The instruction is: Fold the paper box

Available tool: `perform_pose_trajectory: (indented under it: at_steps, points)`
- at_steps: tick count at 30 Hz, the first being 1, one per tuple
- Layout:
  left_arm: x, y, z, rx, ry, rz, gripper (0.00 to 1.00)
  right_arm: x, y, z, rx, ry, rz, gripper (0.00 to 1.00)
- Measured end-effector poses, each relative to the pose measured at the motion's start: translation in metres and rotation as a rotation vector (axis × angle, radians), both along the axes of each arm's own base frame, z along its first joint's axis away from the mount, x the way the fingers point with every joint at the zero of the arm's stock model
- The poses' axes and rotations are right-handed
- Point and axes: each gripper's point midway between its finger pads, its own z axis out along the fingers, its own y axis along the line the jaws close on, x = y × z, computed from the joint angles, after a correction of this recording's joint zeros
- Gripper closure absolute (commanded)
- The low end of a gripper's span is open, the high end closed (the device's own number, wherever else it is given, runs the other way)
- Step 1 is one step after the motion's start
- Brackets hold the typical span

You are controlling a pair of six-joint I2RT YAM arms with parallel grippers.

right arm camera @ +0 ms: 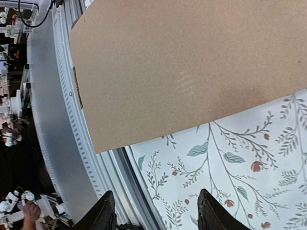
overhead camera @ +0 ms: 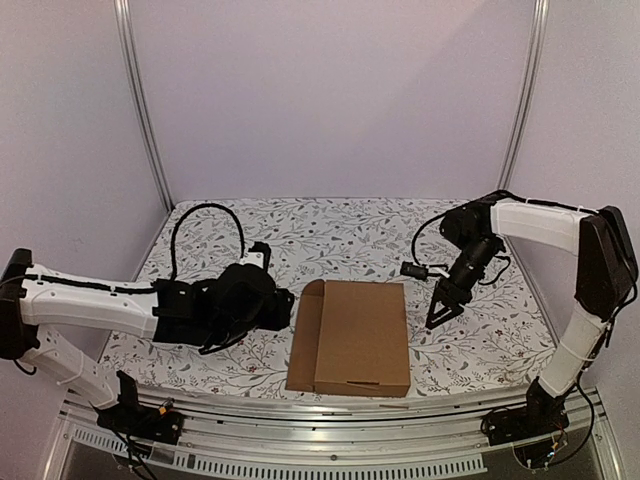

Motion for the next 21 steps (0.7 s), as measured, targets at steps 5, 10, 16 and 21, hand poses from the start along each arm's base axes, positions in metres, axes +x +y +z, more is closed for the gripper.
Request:
perform_pose_trajectory:
  at_steps: [5, 10, 16, 21]
  points:
    - [0.012, -0.025, 0.022, -0.007, 0.006, -0.022, 0.38, 0.023, -0.002, 0.025, 0.005, -0.385, 0.119, 0.61]
    - [0.013, -0.015, 0.002, 0.003, 0.081, -0.003, 0.38, 0.03, 0.022, 0.032, 0.04, -0.649, 0.256, 0.71]
    - [0.005, 0.003, -0.026, 0.056, 0.157, 0.015, 0.38, 0.034, 0.036, 0.009, 0.041, -0.674, 0.307, 0.74]
    - [0.002, 0.003, -0.034, 0.061, 0.185, 0.013, 0.37, 0.038, 0.038, -0.01, 0.032, -0.66, 0.311, 0.75]
